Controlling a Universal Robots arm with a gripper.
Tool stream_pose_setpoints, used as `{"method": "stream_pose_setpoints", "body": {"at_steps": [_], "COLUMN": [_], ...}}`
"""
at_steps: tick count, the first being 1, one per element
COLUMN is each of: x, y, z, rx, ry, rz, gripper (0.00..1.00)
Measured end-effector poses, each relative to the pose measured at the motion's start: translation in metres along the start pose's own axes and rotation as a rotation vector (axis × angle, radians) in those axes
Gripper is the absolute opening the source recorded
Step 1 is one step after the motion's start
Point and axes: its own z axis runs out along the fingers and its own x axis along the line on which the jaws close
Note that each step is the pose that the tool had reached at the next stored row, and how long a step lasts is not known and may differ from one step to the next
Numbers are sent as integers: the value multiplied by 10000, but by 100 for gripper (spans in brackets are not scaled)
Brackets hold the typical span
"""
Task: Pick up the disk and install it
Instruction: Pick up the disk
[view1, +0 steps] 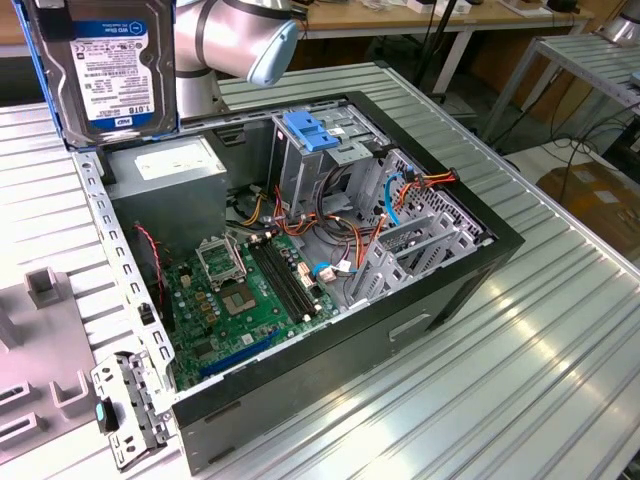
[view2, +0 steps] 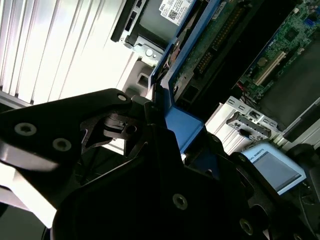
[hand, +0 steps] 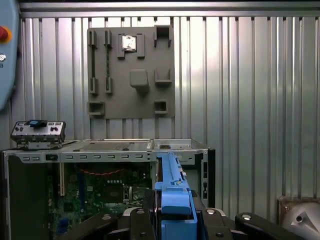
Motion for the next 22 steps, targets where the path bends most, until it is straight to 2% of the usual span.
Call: {"method": "stream_pose_setpoints", "body": {"at_steps": [1, 2, 4, 16, 19, 22], "x": [0, -1, 14, 111, 149, 162], "y": [-16, -101, -179, -380, -453, -491], "z": [0, 1, 2, 5, 6, 6], "rx": [-1, 0, 0, 0, 0, -1], "ry": [0, 0, 0, 0, 0, 1], "rz": [0, 0, 0, 0, -1, 0], "gripper": [37, 37, 37, 37, 37, 37]}}
